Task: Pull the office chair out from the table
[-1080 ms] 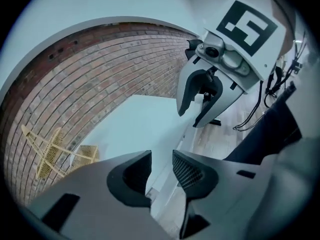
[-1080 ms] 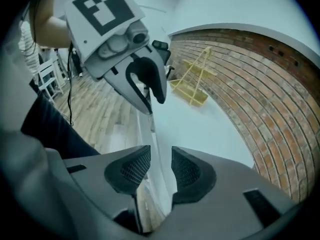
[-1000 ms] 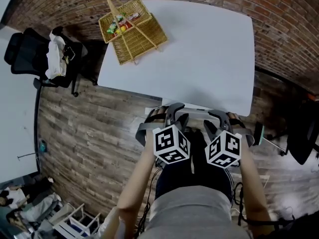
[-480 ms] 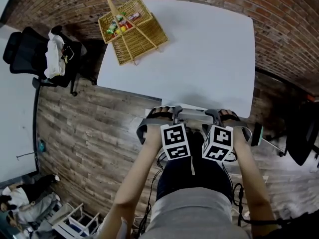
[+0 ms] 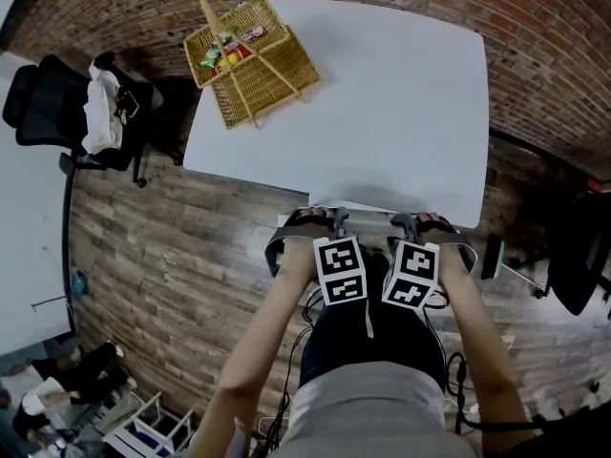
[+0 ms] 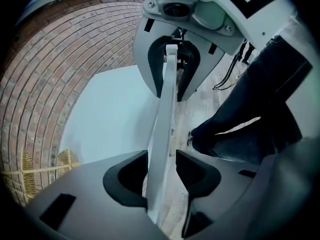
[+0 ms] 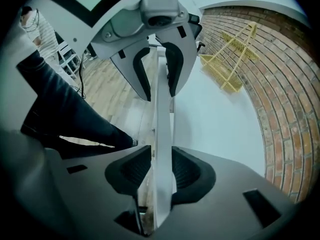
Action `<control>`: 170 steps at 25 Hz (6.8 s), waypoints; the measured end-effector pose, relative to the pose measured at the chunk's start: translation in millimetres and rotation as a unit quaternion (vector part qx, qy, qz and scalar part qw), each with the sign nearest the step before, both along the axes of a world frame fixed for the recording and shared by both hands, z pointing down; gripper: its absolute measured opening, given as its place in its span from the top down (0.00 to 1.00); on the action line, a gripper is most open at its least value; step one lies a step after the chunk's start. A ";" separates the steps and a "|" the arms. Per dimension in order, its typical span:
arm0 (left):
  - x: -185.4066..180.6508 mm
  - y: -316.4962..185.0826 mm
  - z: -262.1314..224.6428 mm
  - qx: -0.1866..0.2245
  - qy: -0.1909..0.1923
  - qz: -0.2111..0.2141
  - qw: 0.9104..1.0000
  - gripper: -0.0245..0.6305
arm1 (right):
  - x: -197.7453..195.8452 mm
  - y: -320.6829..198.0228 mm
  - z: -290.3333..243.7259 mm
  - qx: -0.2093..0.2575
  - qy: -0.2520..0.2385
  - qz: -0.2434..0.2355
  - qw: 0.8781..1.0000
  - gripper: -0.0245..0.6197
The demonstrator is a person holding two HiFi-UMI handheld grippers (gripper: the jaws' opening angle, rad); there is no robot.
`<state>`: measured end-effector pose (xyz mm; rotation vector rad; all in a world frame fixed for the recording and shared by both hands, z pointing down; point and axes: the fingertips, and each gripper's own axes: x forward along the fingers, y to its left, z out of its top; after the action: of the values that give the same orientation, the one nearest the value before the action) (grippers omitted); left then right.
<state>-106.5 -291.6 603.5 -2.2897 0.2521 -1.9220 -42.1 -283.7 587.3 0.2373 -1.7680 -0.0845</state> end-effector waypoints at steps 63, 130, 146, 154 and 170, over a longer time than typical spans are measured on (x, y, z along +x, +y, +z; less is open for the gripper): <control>-13.2 112.9 12.8 -0.049 -0.096 0.014 0.994 0.84 | -4.4 108.3 7.5 -0.056 0.001 -0.029 0.998 0.84; -42.1 339.4 13.6 -0.050 -0.111 0.016 0.992 0.84 | -32.0 335.8 9.3 -0.083 -0.002 -0.026 0.996 0.84; -39.0 347.7 12.6 -0.031 -0.076 -0.009 0.997 0.82 | -31.1 344.8 8.4 -0.073 -0.025 -0.029 0.997 0.83; -38.8 345.1 7.1 -0.027 0.001 -0.056 0.998 0.79 | -42.6 354.0 7.6 -0.084 -0.071 -0.042 0.993 0.67; -36.5 332.4 -61.3 0.010 0.190 -0.207 0.960 0.75 | -80.5 295.0 -99.6 -0.051 -0.340 0.109 0.933 0.69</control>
<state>-142.9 40.7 542.2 -2.7489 0.8494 -1.5884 -122.6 11.2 487.7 0.4207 -2.4118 0.2846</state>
